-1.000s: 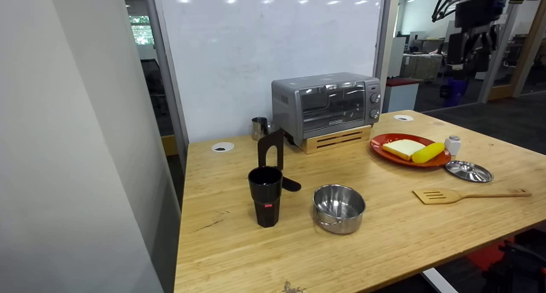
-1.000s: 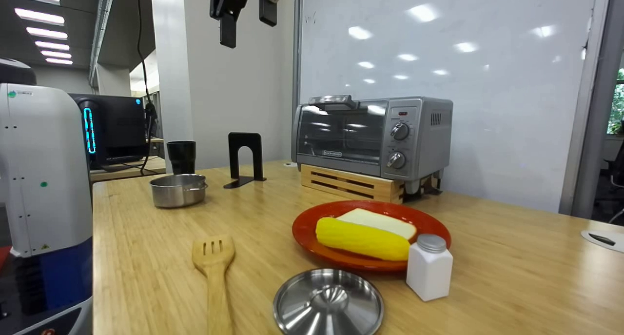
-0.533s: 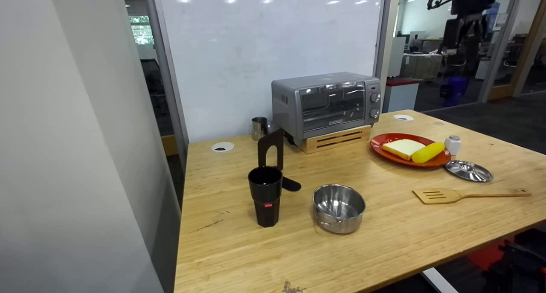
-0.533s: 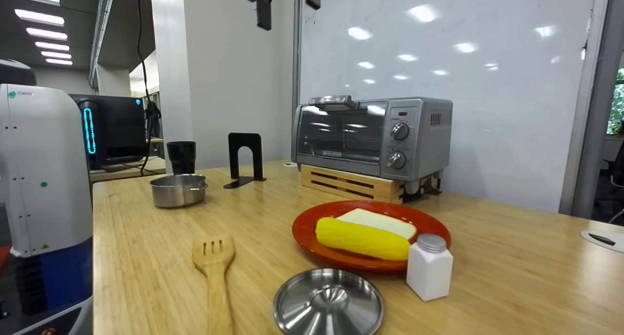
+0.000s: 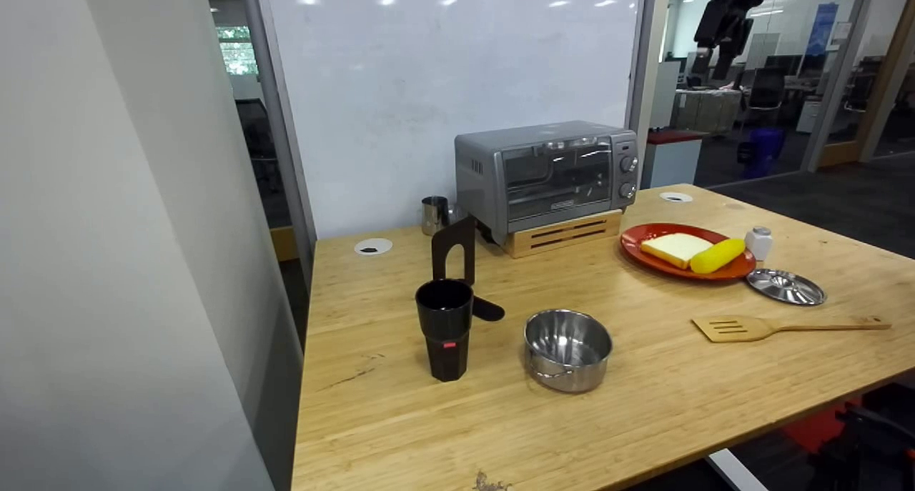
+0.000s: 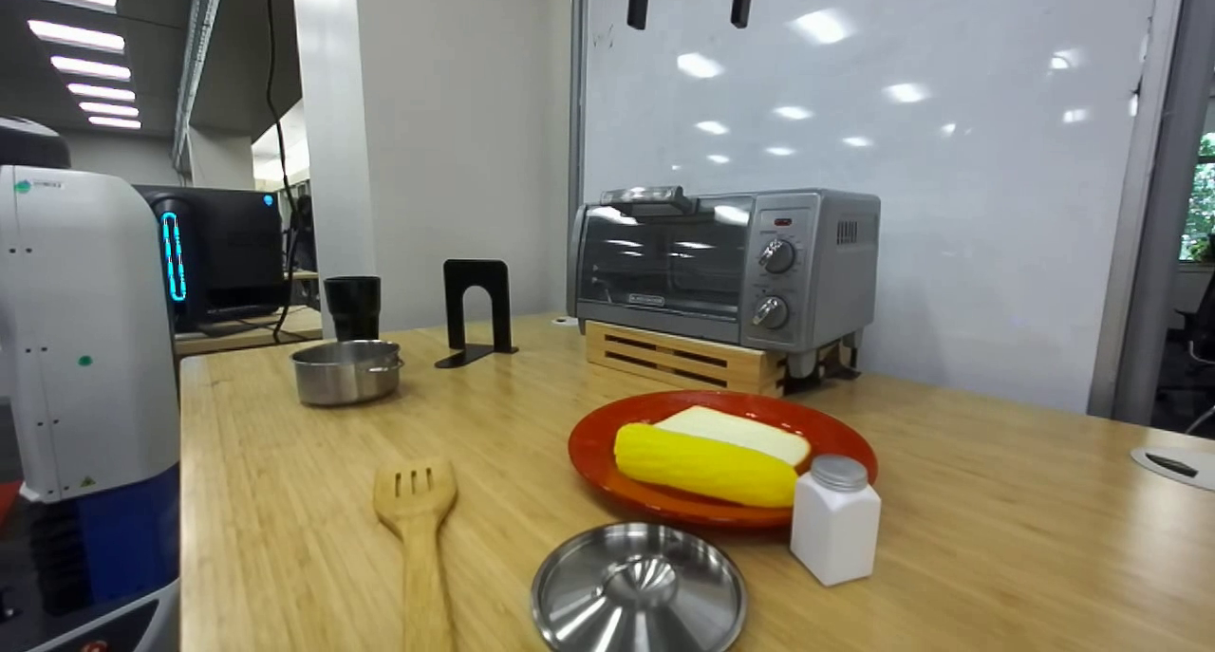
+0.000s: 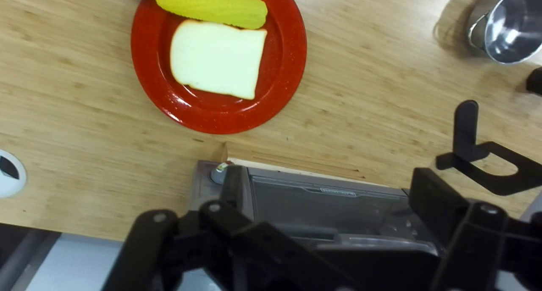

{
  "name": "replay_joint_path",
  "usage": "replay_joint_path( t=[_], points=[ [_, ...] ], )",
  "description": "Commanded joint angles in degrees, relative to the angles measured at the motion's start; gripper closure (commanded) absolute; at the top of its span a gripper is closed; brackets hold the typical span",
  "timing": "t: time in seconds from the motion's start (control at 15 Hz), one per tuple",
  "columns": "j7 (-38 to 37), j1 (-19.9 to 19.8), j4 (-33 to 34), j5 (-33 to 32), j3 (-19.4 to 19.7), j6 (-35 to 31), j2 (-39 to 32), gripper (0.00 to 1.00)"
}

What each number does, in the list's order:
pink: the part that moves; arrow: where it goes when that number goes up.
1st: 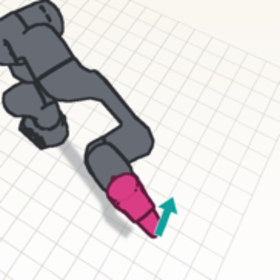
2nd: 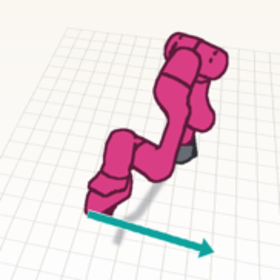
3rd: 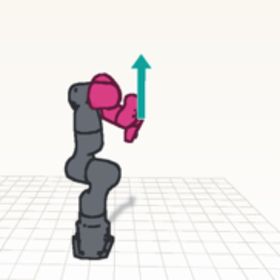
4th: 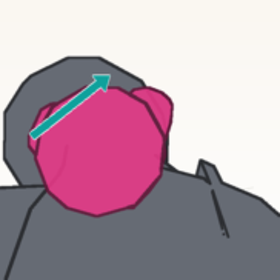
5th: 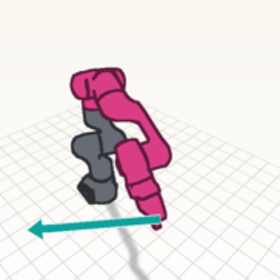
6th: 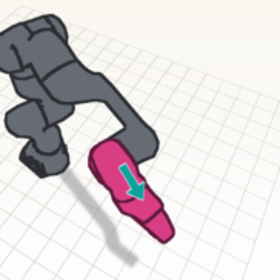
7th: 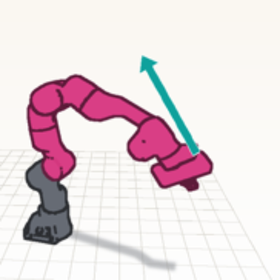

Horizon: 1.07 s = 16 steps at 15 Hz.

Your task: Twist the top knob of the microwave oven.

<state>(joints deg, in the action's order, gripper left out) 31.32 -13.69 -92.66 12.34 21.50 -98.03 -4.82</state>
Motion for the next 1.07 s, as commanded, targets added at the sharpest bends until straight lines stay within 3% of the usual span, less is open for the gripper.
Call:
replay_joint_path(
  t=[0.0, 0.47, 1.0],
  points=[
    [4.97, -6.0, 13.42, 8.01, -1.69, 6.33, -12.04, 0.0],
    [-1.45, -12.27, 23.65, 6.37, -7.35, 5.81, -26.5, 0.0],
    [-6.36, -16.31, 33.76, 7.66, -12.84, 5.72, -35.48, 0.0]
  ],
)
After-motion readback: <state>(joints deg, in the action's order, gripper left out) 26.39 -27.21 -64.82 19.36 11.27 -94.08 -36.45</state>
